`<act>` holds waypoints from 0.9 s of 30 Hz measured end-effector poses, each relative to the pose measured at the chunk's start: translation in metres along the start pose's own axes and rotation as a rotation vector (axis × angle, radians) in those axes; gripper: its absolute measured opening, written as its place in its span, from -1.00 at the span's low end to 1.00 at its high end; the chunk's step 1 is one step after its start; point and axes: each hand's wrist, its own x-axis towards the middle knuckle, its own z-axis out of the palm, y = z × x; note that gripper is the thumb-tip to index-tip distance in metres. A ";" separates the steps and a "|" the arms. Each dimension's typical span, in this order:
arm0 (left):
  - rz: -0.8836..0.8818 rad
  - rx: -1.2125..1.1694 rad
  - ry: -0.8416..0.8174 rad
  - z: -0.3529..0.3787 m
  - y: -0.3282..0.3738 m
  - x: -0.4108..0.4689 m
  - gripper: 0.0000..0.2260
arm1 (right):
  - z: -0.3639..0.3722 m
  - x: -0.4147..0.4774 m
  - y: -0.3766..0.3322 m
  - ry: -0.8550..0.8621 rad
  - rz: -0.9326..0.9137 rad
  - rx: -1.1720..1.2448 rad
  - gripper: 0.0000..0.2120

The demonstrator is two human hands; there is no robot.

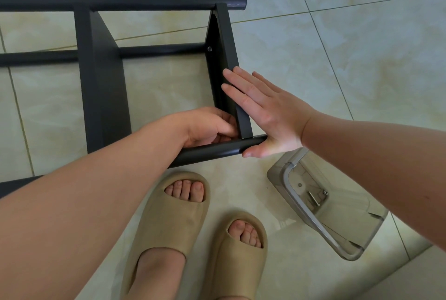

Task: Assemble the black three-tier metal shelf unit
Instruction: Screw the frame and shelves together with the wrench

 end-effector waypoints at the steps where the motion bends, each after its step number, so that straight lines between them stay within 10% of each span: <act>1: -0.005 -0.018 -0.013 -0.001 0.000 0.001 -0.87 | 0.000 0.000 0.000 0.000 0.000 0.002 0.16; 8: -0.031 -0.090 0.082 0.003 0.004 -0.006 -0.82 | -0.005 -0.001 -0.003 -0.048 0.020 -0.005 0.16; 12: 0.097 0.608 0.344 -0.001 0.003 -0.030 -0.85 | -0.013 -0.004 -0.017 -0.111 0.120 0.046 0.15; 19: -0.289 1.079 0.208 0.000 0.003 -0.109 -0.51 | -0.029 -0.005 -0.063 -0.205 0.344 0.123 0.09; 27: -0.038 1.222 0.512 0.016 0.017 -0.152 -0.76 | -0.087 -0.021 -0.094 -0.280 0.478 0.196 -0.22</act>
